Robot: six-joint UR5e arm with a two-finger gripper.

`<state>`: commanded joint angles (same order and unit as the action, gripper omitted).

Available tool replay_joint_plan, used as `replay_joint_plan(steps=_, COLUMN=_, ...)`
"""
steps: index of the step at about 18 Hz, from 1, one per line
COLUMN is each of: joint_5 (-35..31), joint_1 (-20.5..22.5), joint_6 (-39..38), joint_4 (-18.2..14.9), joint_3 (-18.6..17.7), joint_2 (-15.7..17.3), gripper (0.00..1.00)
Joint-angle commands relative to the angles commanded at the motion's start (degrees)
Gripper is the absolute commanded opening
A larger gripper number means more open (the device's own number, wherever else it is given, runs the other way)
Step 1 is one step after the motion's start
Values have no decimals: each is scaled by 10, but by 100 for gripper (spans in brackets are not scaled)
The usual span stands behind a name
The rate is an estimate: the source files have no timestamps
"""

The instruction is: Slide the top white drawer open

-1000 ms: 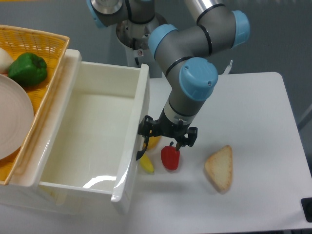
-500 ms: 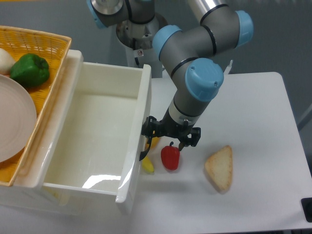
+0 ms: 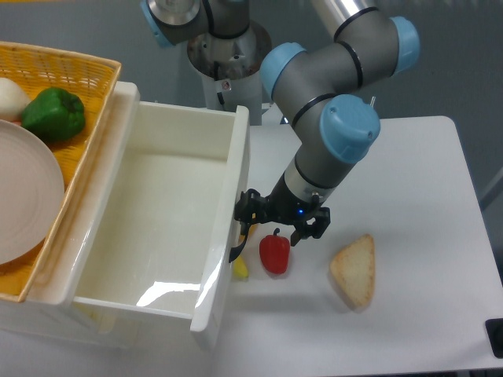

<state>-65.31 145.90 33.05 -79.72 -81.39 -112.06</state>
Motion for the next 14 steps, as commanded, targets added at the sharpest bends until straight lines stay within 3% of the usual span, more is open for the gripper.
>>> replay_joint_plan(steps=14, joint_5=50, joint_1=19, joint_6=-25, joint_4=-2, joint_3=-3, joint_2=-5, gripper=100)
